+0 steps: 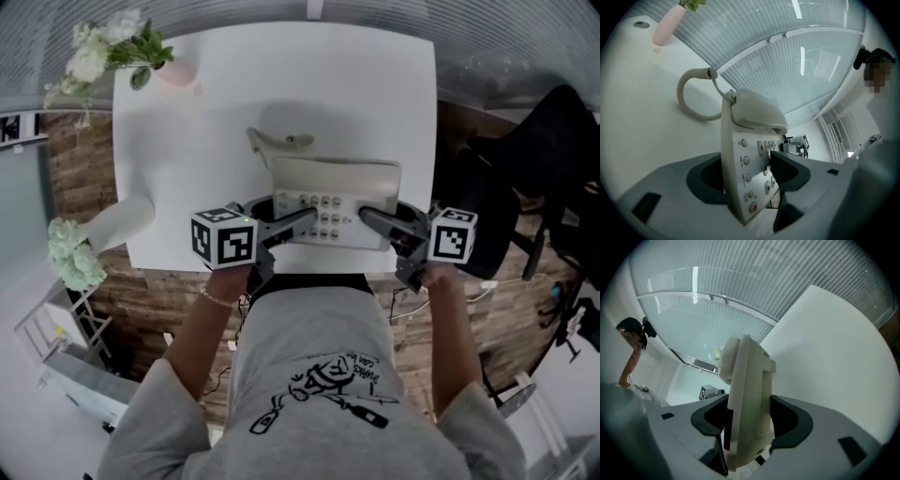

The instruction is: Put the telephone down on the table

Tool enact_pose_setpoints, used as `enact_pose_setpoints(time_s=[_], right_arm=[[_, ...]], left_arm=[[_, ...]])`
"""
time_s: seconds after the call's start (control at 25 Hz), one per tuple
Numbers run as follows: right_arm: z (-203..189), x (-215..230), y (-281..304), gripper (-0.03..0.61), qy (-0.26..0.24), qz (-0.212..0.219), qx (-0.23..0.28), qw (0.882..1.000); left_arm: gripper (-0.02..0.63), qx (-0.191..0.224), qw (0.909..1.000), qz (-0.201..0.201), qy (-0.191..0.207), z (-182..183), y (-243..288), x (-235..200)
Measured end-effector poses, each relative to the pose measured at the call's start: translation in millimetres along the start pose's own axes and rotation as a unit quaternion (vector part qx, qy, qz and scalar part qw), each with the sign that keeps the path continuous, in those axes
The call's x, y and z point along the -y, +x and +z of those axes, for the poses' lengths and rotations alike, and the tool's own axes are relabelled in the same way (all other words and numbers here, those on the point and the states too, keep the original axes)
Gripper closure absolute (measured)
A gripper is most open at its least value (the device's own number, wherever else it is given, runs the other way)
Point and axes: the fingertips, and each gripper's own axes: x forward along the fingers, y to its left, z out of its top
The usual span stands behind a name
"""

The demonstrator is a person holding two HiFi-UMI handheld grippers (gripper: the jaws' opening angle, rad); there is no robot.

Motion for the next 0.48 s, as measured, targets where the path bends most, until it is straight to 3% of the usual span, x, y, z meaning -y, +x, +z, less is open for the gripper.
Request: enact_pose_setpoints(time_s=[0.48], right_arm=[[-9,27,7,0.307,0.014,-0.008,-0.022,1.000]], left_arm=[[0.336,-0.007,0.9997,0.011,-0.019,-12,14,-22]])
